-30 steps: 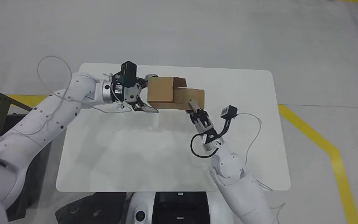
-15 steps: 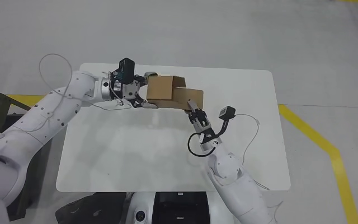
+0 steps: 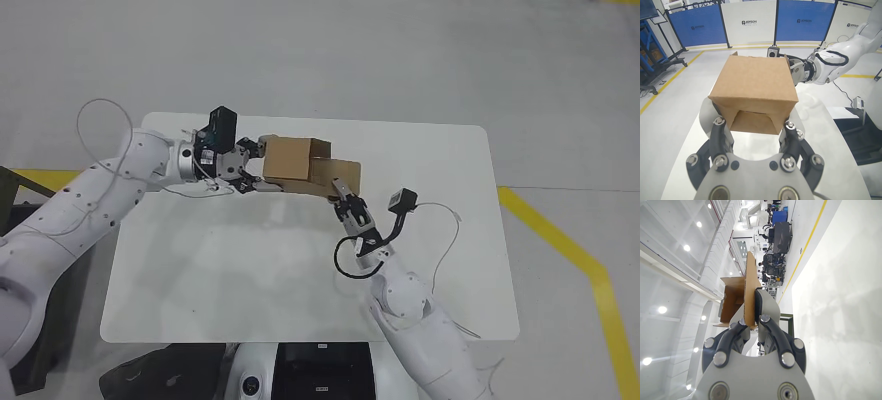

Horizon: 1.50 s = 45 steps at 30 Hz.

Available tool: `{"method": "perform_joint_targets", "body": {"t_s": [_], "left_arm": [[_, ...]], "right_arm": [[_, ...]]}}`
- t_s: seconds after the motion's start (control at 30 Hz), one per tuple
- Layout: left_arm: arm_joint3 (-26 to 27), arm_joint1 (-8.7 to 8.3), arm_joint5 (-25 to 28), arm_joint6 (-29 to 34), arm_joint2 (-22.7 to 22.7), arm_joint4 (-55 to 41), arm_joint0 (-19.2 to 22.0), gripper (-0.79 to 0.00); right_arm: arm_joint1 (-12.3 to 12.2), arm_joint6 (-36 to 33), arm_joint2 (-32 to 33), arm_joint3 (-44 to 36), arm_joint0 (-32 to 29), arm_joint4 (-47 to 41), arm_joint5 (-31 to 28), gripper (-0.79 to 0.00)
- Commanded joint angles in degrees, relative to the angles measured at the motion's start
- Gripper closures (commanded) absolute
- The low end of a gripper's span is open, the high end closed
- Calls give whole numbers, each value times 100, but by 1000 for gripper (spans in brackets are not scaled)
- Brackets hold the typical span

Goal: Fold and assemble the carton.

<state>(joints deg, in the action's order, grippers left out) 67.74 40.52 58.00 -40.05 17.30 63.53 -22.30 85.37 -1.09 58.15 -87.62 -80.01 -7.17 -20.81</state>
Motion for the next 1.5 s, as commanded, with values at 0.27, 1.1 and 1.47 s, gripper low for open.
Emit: {"method": "perform_joint_targets", "body": {"t_s": [0.27, 1.1, 1.47], "left_arm": [[-207, -18, 0, -293, -80, 343, 98, -637], [-602, 28, -219, -809, 134, 1333, 120, -680], [-659, -255, -458, -1081, 575, 1701, -141, -785]], "right_arm": [[-68, -242, 295, -203, -175, 58, 84, -785], [-381, -1398, 924, -1378, -613, 1338, 1284, -277], [-314, -1246, 16, -1938, -399, 2590, 2912, -511]]}}
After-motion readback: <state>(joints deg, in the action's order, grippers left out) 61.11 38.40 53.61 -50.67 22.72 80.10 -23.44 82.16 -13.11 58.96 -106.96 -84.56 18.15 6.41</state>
